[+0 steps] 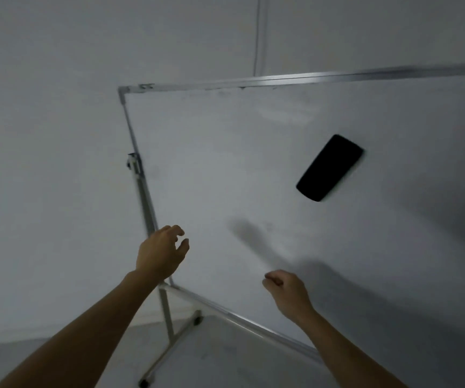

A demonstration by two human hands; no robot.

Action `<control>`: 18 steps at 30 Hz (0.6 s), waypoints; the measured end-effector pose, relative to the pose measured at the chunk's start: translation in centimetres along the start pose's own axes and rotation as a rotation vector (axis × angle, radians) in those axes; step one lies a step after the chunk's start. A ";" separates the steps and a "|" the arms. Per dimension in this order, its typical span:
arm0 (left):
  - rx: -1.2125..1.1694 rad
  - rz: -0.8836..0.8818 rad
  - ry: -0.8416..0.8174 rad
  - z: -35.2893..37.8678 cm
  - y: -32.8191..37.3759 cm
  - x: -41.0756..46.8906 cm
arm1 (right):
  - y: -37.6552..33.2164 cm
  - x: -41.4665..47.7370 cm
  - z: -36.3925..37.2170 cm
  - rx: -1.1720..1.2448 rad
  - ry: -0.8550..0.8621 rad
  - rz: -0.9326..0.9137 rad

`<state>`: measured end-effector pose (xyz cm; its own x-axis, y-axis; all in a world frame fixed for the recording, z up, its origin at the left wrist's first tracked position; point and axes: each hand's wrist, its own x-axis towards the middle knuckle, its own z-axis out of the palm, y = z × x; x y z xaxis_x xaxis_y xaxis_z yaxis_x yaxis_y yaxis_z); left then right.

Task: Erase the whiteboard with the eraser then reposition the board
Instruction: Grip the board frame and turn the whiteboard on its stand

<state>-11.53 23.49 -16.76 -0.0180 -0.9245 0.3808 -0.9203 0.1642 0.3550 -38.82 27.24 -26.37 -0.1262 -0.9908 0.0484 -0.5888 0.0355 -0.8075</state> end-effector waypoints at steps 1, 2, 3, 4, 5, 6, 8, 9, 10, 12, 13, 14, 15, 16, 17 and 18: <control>-0.006 -0.068 -0.006 -0.2 -2.8 0.8 | -1.0 1.7 2.0 -0.008 -0.036 -0.014; -0.009 -0.134 -0.021 -0.5 -5.8 1.9 | -2.1 3.9 4.3 -0.012 -0.064 -0.031; -0.028 -0.180 -0.032 -0.6 -7.6 2.7 | -2.8 5.1 5.4 0.001 -0.084 -0.030; -0.050 -0.241 -0.046 -0.8 -9.4 3.6 | -3.6 6.5 6.6 0.018 -0.100 -0.031; -0.080 -0.296 -0.049 -0.8 -11.9 4.9 | -4.6 8.5 8.7 0.037 -0.121 -0.041; -0.124 -0.352 -0.059 -1.0 -13.5 6.1 | -5.3 10.0 10.2 0.056 -0.140 -0.043; -0.204 -0.461 -0.069 -1.2 -17.1 9.6 | -6.8 13.7 13.7 0.113 -0.189 -0.022; -0.238 -0.493 -0.091 -1.2 -18.0 10.5 | -7.2 14.6 14.6 0.125 -0.207 -0.007; -0.259 -0.514 -0.109 -1.2 -19.5 12.3 | -8.0 16.2 16.0 0.135 -0.220 0.006; -0.293 -0.512 -0.138 -1.0 -21.9 15.8 | -8.8 19.4 18.5 0.140 -0.232 0.013; -0.327 -0.512 -0.152 -0.8 -22.7 17.3 | -9.2 20.6 19.3 0.151 -0.232 0.024; -0.381 -0.521 -0.174 -0.4 -23.8 19.0 | -9.7 21.8 20.3 0.155 -0.230 0.040; -0.442 -0.520 -0.191 0.0 -24.1 20.1 | -9.9 22.3 20.6 0.158 -0.225 0.048; -0.513 -0.524 -0.207 0.4 -24.6 21.4 | -10.0 22.8 21.1 0.164 -0.215 0.054; -0.565 -0.528 -0.228 0.9 -25.3 22.8 | -10.2 23.5 21.5 0.173 -0.207 0.068; -0.612 -0.524 -0.267 1.9 -26.3 24.8 | -10.1 24.4 22.3 0.186 -0.183 0.093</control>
<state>11.46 -4.39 -18.31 0.1890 -0.9707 -0.1487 -0.4635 -0.2217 0.8579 -18.12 -0.17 -30.18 -0.0161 -0.9921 -0.1242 -0.4227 0.1194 -0.8984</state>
